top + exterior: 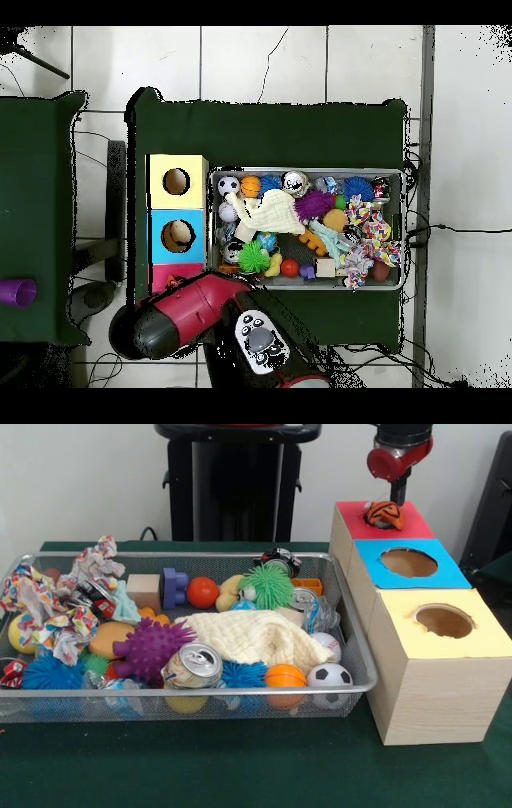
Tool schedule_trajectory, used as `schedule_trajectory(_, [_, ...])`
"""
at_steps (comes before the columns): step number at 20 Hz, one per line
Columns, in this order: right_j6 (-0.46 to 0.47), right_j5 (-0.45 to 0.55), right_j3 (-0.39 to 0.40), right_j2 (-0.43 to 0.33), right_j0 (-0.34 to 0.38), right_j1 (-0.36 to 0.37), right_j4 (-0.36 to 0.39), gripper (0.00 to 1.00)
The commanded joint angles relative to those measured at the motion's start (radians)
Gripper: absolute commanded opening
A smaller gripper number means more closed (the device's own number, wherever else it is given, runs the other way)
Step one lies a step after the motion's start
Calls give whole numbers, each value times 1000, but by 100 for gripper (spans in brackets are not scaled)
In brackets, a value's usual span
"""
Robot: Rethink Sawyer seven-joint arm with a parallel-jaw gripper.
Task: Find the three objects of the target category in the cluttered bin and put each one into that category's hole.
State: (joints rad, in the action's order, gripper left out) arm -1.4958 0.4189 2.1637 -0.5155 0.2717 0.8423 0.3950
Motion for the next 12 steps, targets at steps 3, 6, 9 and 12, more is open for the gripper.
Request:
schedule_trajectory(3, [-62, -70, -93, 65, 32, -113, 94, 0])
schedule_trajectory(6, [-55, -78, -108, 65, 34, -133, 101, 0])
schedule_trajectory(9, [-52, -113, -136, 72, 30, -176, 119, 0])
schedule_trajectory(12, [-47, -125, -156, 74, 29, -201, 128, 0])
